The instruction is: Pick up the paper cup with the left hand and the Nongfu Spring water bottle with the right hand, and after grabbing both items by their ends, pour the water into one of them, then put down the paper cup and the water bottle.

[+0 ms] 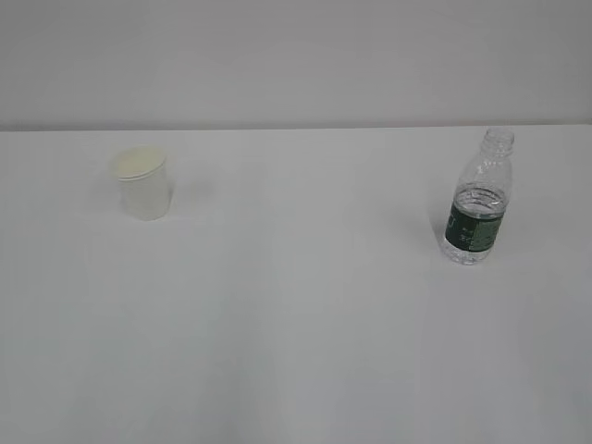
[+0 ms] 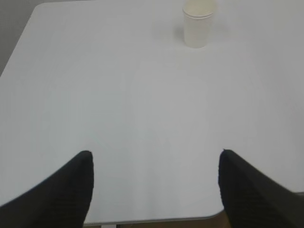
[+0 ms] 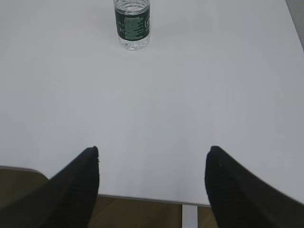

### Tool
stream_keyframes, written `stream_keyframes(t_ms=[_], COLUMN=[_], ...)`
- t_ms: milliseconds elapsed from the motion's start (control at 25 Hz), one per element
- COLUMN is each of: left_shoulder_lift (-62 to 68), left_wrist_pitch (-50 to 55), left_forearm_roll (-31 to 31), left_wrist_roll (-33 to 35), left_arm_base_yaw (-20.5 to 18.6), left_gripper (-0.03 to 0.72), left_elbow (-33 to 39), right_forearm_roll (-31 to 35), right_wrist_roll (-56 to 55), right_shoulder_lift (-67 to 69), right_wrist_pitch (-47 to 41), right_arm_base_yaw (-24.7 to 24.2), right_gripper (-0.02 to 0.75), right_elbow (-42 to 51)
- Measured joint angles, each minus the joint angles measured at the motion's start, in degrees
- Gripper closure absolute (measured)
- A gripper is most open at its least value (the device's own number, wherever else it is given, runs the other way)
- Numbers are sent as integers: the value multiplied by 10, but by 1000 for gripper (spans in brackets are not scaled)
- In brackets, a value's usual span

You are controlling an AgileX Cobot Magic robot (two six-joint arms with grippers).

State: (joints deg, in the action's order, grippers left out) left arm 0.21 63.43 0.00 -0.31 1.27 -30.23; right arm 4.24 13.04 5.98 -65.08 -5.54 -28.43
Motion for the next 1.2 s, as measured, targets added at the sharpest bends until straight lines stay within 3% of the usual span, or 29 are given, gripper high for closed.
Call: stream_keyframes(t_ms=[760,1040,1200], left_shoulder_lift=[1,65,127], left_wrist_pitch=[-4,-97,-174], left_forearm_roll=[-4,-17,-49], left_wrist_roll=[0,0,0], left_arm_base_yaw=[0,0,0], left_gripper=[104,123,127], left_elbow=[-1,-18,-18], right_forearm_roll=[11,18,49], right_wrist_roll=[0,-9,-11], right_shoulder_lift=[0,0,1], right_wrist_pitch=[1,15,76], right_arm_base_yaw=[0,0,0], right_gripper=[218,218,218], right_elbow=[0,-1,-8])
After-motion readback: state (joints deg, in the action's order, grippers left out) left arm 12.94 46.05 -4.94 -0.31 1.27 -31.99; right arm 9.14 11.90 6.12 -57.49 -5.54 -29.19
